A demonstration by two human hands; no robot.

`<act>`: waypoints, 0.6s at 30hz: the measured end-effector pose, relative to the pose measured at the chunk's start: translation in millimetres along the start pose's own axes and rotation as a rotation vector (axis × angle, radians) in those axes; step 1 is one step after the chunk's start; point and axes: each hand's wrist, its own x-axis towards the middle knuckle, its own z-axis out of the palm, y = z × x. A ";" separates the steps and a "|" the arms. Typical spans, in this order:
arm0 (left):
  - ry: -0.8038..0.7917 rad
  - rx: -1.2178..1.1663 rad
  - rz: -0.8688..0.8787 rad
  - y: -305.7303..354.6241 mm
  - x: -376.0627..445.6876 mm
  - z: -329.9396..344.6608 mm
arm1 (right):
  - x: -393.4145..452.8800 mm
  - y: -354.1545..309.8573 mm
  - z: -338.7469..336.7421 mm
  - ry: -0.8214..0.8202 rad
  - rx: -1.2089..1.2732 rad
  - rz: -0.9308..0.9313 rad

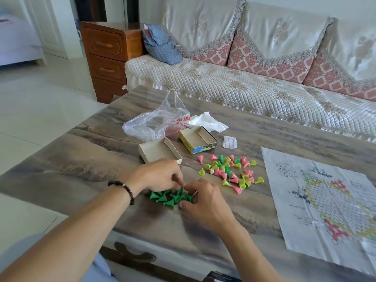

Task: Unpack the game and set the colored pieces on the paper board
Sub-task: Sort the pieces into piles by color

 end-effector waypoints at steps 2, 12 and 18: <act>0.009 -0.007 -0.011 -2.3 -2.2 -1.8 | 0.3 1.5 0.0 0.008 -0.002 0.006; 0.086 -0.022 -0.025 8.3 0.9 -6.3 | -3.0 18.6 -19.7 0.015 -0.043 -0.003; 0.209 -0.071 0.063 26.8 21.7 -0.5 | -1.9 50.1 -56.1 0.131 -0.044 0.066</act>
